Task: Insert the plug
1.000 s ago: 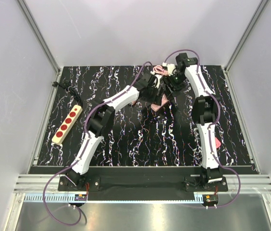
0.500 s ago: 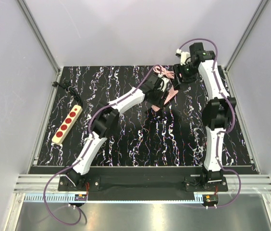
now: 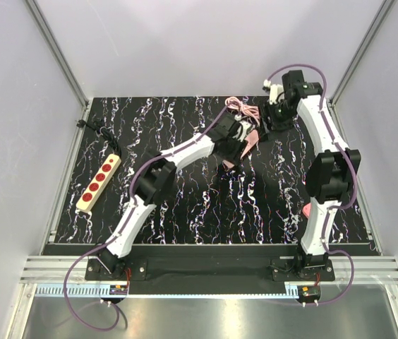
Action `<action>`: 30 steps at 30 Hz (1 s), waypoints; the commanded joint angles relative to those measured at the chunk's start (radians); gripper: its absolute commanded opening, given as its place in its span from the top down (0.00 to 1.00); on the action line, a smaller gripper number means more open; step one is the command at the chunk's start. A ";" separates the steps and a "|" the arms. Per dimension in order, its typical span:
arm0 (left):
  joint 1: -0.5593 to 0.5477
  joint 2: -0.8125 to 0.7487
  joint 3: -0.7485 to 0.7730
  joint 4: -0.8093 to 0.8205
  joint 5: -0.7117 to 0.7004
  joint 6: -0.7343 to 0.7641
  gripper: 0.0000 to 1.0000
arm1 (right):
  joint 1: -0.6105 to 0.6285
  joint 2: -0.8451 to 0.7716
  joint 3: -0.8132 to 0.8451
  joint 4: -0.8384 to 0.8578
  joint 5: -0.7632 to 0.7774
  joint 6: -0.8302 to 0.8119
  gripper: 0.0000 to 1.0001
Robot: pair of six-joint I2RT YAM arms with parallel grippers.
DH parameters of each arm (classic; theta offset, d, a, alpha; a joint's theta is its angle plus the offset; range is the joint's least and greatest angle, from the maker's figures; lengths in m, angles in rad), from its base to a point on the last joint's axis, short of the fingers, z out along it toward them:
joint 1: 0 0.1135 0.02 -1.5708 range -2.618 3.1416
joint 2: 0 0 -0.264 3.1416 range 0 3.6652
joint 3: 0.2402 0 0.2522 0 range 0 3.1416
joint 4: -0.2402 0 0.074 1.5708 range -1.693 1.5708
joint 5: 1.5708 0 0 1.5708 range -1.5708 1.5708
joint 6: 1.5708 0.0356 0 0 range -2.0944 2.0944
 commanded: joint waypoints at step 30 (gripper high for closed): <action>0.461 -0.797 -0.663 -0.022 0.271 -0.386 0.09 | 0.292 -0.097 -0.338 -0.015 0.057 -0.210 1.00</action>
